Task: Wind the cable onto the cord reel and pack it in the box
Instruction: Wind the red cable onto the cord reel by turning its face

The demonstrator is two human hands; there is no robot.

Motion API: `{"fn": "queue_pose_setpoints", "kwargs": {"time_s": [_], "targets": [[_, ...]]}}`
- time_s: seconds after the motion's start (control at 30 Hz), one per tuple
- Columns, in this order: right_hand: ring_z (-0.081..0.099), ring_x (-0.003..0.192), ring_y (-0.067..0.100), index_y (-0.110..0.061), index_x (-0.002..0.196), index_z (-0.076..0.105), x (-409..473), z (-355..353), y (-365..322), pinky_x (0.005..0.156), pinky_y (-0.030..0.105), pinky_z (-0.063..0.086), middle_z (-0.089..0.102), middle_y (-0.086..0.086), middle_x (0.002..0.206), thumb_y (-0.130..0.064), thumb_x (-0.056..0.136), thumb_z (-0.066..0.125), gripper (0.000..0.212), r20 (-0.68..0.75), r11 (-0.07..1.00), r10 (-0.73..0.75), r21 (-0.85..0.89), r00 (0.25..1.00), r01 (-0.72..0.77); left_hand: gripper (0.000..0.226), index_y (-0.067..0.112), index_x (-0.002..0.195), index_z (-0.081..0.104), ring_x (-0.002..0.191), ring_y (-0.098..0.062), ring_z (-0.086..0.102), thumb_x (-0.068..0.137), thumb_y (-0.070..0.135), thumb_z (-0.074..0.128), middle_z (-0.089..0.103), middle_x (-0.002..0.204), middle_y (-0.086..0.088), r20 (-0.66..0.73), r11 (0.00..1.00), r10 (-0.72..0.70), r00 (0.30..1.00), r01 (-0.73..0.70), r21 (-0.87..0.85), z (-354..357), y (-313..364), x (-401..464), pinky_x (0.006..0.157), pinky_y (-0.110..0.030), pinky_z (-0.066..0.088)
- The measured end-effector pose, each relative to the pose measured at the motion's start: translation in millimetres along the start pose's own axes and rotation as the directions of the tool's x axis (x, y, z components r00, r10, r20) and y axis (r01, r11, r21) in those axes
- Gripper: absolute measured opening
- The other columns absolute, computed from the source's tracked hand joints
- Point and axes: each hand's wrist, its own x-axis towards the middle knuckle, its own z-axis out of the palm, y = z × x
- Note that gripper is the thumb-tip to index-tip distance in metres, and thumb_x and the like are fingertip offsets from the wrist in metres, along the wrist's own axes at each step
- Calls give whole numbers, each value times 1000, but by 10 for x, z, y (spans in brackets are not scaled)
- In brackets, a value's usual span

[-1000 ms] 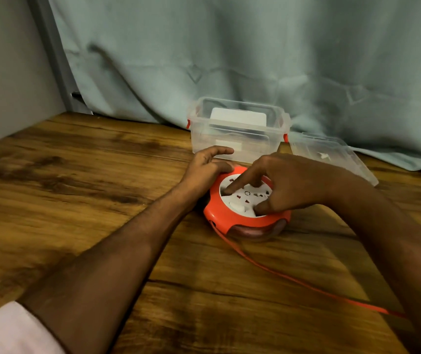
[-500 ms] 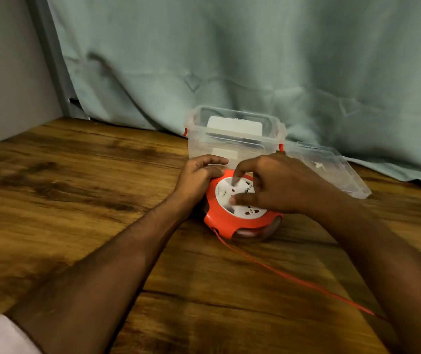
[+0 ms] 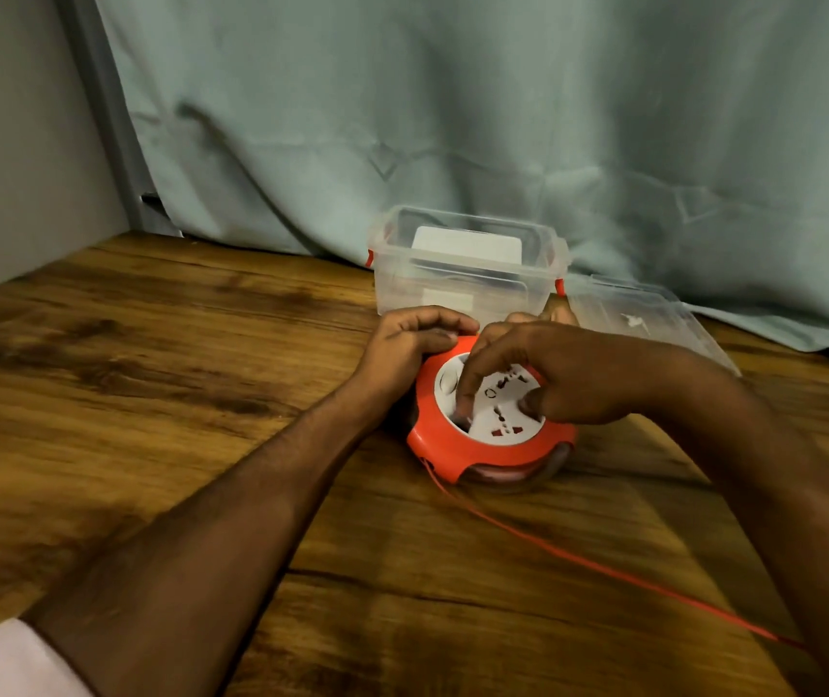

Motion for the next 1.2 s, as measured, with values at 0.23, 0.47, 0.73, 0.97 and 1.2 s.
{"fn": "queue_pose_setpoints", "kwargs": {"time_s": [0.23, 0.47, 0.73, 0.97, 1.2], "targets": [[45, 114, 7, -73, 111, 60, -24, -22, -63, 94, 41, 51, 51, -27, 120, -4, 78, 73, 78, -40, 1000, -6, -23, 999, 5, 29, -3, 104, 71, 88, -26, 70, 87, -12, 50, 73, 99, -18, -13, 1000, -13, 1000, 13, 12, 4, -10, 0, 84, -37, 58], [50, 95, 0, -79, 116, 52, -5, 8, -93, 81, 33, 52, 49, -27, 101, -29, 74, 78, 70, -82, 996, 43, -77, 996, -49, 31, -11, 109, 68, 90, -26, 68, 86, -15, 47, 70, 103, -21, -60, 1000, -17, 998, 16, -20, 16, 55, -43, 81, -32, 58], [45, 71, -1, -67, 126, 55, -1, 24, -150, 61, 26, 33, 50, -27, 71, -80, 52, 58, 75, -285, 934, 63, -320, 957, -157, 30, -14, 108, 67, 77, -26, 67, 86, -16, 47, 70, 94, -21, -60, 999, -38, 997, 37, -21, 25, 49, -49, 73, -32, 58], [56, 81, 11, -33, 112, 63, 95, 143, -195, 56, 26, 41, 61, -14, 94, -90, 31, 60, 100, -385, 900, 356, -104, 851, -423, 31, -14, 109, 67, 84, -27, 66, 85, -16, 47, 70, 97, -20, -54, 1000, -31, 998, 31, -2, 48, 40, -32, 76, -29, 57], [66, 78, 13, -24, 95, 65, 143, 252, -252, 58, 28, 46, 66, -8, 81, -80, 64, 70, 64, -358, 876, 473, 88, 805, -475, 31, -14, 110, 67, 78, -22, 67, 86, -15, 47, 70, 92, -16, -47, 999, -39, 998, 38, -27, 24, 29, -13, 72, -26, 59]]}}
